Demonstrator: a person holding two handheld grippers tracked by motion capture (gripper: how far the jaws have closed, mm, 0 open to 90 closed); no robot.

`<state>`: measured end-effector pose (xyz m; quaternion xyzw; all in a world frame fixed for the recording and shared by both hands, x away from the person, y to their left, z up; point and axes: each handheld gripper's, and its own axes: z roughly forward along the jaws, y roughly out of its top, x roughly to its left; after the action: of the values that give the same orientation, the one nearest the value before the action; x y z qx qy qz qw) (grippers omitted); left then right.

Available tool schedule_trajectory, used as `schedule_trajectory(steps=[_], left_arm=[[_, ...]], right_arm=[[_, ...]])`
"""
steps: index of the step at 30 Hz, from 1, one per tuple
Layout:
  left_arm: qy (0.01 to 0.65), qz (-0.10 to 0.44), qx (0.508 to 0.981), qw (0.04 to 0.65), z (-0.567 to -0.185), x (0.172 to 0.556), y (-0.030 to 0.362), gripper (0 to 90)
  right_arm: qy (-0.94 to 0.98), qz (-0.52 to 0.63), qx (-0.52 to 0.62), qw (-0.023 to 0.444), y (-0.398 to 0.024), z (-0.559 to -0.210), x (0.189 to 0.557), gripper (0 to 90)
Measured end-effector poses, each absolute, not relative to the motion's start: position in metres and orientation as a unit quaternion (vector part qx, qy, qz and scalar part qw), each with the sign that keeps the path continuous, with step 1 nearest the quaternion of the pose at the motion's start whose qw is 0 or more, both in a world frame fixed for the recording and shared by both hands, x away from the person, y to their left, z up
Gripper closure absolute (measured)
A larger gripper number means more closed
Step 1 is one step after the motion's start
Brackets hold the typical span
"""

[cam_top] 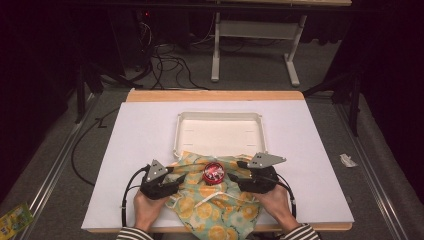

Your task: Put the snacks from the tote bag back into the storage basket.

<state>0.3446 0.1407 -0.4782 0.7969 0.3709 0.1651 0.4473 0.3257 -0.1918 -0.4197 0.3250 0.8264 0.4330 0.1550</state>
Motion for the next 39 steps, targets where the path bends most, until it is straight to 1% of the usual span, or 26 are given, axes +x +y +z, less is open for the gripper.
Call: schedule_trajectory(steps=[12, 15, 18, 24, 28, 33, 39], left_arm=[[0.377, 0.161, 0.8, 0.438, -0.483, 0.349, 0.138, 42.8], [0.377, 0.158, 0.801, 0.437, -0.483, 0.349, 0.138, 42.3], [0.375, 0.162, 0.802, 0.436, -0.484, 0.348, 0.137, 41.7], [0.375, 0.162, 0.803, 0.435, -0.484, 0.348, 0.137, 40.9], [0.373, 0.161, 0.804, 0.434, -0.484, 0.348, 0.137, 40.6], [0.372, 0.161, 0.804, 0.434, -0.484, 0.348, 0.137, 40.6], [0.368, 0.162, 0.805, 0.435, -0.484, 0.347, 0.137, 40.5]], right_arm=[[0.841, 0.426, 0.303, 0.14, -0.169, -0.419, 0.33, 36.2], [0.846, 0.423, 0.295, 0.136, -0.163, -0.42, 0.332, 33.1], [0.848, 0.418, 0.29, 0.147, -0.158, -0.421, 0.333, 28.1], [0.856, 0.41, 0.283, 0.139, -0.147, -0.424, 0.337, 27.1], [0.86, 0.405, 0.284, 0.128, -0.143, -0.428, 0.342, 25.2], [0.87, 0.386, 0.282, 0.125, -0.137, -0.433, 0.345, 22.1], [0.872, 0.384, 0.279, 0.122, -0.134, -0.438, 0.349, 22.9]])
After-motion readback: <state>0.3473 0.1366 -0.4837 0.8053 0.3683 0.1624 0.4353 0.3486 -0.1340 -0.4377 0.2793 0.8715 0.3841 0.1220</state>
